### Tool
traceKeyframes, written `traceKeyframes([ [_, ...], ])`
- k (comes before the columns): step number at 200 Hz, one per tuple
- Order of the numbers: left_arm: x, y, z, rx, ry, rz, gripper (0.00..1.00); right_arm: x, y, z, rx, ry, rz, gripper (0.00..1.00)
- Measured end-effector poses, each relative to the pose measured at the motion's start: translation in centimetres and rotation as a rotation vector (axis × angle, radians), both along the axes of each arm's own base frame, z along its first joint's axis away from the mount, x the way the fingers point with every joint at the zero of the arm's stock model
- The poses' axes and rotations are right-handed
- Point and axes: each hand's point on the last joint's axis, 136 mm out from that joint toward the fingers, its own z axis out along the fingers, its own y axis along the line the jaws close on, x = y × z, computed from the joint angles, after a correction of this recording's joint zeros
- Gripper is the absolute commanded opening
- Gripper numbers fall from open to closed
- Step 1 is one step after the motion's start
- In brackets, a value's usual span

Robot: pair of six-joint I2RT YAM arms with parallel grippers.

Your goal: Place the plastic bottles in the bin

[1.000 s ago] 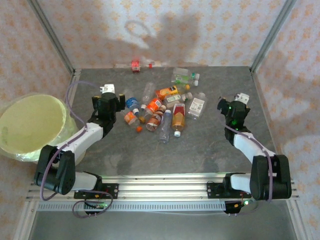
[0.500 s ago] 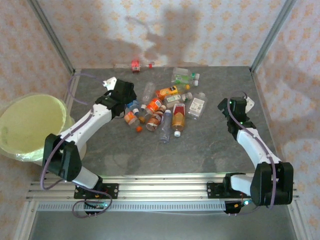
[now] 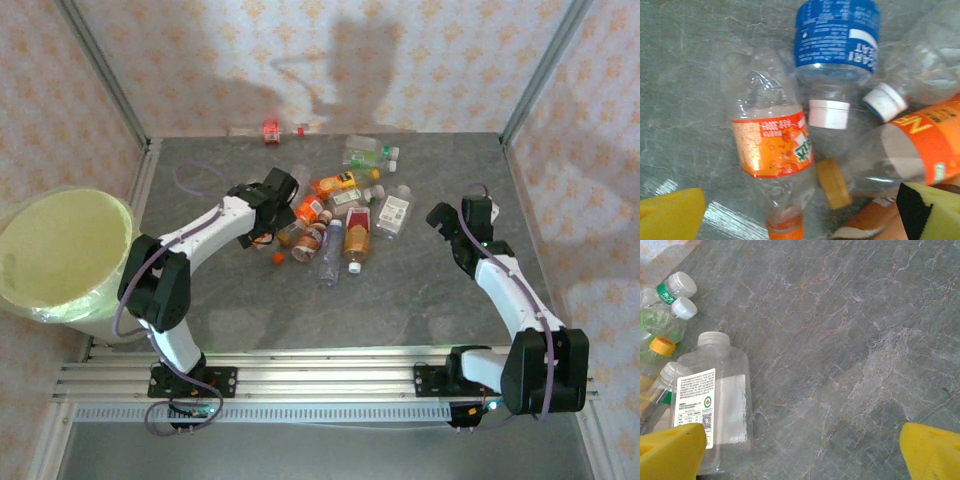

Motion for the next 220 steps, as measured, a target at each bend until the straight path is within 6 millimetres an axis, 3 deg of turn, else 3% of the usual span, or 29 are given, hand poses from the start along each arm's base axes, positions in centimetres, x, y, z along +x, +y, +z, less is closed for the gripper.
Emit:
traceKeyframes([
  [47,0.1,1.4,-3.2,0.034,0.071,-0.016,0.91,-0.2,-0.1,0.0,-0.004,0.005,-0.002,1.00],
  [120,0.1,1.9,-5.9,-0.011,0.081,-0.050,0.83,-0.5,-0.2,0.2,-0.013,0.008,-0.002,1.00],
  [173,0.7,1.2,-7.3,-0.048,0.061,-0.090,0.68,-0.5,-0.2,0.3,-0.014,0.007,-0.001,1.00],
  [220,0.2,1.5,-7.4,-0.043,0.026,-0.117,0.57,0.7,1.4,1.7,0.022,-0.068,0.087,1.00],
])
